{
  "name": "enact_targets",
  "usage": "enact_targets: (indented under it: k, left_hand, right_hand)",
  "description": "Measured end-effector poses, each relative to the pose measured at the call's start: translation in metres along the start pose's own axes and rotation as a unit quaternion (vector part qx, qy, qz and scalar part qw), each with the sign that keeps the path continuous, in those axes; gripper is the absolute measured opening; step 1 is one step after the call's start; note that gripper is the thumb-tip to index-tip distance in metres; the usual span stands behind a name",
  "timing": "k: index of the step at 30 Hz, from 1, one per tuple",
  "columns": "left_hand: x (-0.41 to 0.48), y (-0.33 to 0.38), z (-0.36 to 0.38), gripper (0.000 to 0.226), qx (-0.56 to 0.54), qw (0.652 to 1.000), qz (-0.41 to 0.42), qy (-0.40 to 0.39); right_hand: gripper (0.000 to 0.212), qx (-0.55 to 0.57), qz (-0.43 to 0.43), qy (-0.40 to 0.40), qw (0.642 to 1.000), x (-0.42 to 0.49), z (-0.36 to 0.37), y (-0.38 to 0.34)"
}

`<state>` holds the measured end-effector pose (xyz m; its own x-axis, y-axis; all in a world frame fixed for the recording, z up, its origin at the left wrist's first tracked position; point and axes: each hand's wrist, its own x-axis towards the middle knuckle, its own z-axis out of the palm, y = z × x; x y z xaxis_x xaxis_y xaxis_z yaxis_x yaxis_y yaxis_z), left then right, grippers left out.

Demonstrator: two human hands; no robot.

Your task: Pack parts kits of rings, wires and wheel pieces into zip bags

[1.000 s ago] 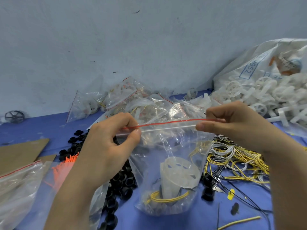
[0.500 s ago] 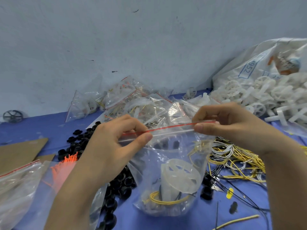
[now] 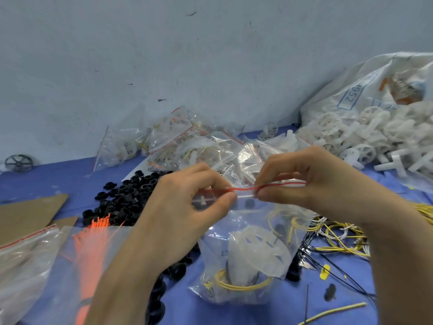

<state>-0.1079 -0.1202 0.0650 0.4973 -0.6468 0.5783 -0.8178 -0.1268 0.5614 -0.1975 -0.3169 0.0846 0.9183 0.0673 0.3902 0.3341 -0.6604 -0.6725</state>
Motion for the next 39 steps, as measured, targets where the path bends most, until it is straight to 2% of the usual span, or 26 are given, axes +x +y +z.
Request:
enact_targets:
  k: [6, 9, 14, 18, 21, 25, 31, 35, 39]
  left_hand:
    - [0.000, 0.005, 0.002, 0.013, 0.018, 1.000, 0.017, 0.003]
    - [0.001, 0.007, 0.002, 0.013, 0.036, 0.999, 0.027, 0.006]
    - [0.000, 0.010, 0.007, 0.013, 0.038, 0.999, 0.032, 0.011]
    - [0.001, 0.010, 0.006, 0.015, 0.039, 0.999, 0.038, 0.004]
    - [0.001, 0.009, 0.004, 0.016, 0.047, 0.998, 0.043, 0.001]
    - [0.001, 0.008, 0.002, 0.020, 0.053, 0.997, 0.054, 0.002]
    - [0.000, 0.005, 0.003, 0.017, 0.050, 0.998, 0.038, -0.007]
    - [0.001, 0.009, 0.009, 0.014, 0.056, 0.997, 0.044, -0.002]
    - [0.001, 0.012, 0.010, 0.013, 0.055, 0.998, 0.041, 0.010]
  right_hand:
    - [0.011, -0.079, -0.010, 0.001, 0.997, 0.001, 0.004, -0.006]
    - [0.008, -0.104, -0.027, 0.007, 0.994, 0.001, 0.006, -0.009]
    - [0.004, -0.093, -0.029, 0.009, 0.995, 0.004, 0.011, -0.011]
    - [0.010, -0.042, -0.002, 0.001, 0.999, 0.001, 0.004, -0.009]
    - [0.020, -0.038, -0.003, 0.005, 0.999, -0.003, -0.002, -0.007]
    - [0.024, -0.031, -0.008, 0.003, 0.999, -0.005, -0.005, -0.006]
    - [0.006, -0.059, 0.007, 0.008, 0.998, -0.001, 0.001, -0.008]
    - [0.006, -0.118, -0.026, 0.008, 0.993, 0.001, 0.006, -0.014]
    - [0.005, -0.120, -0.046, 0.016, 0.992, 0.002, 0.010, -0.017]
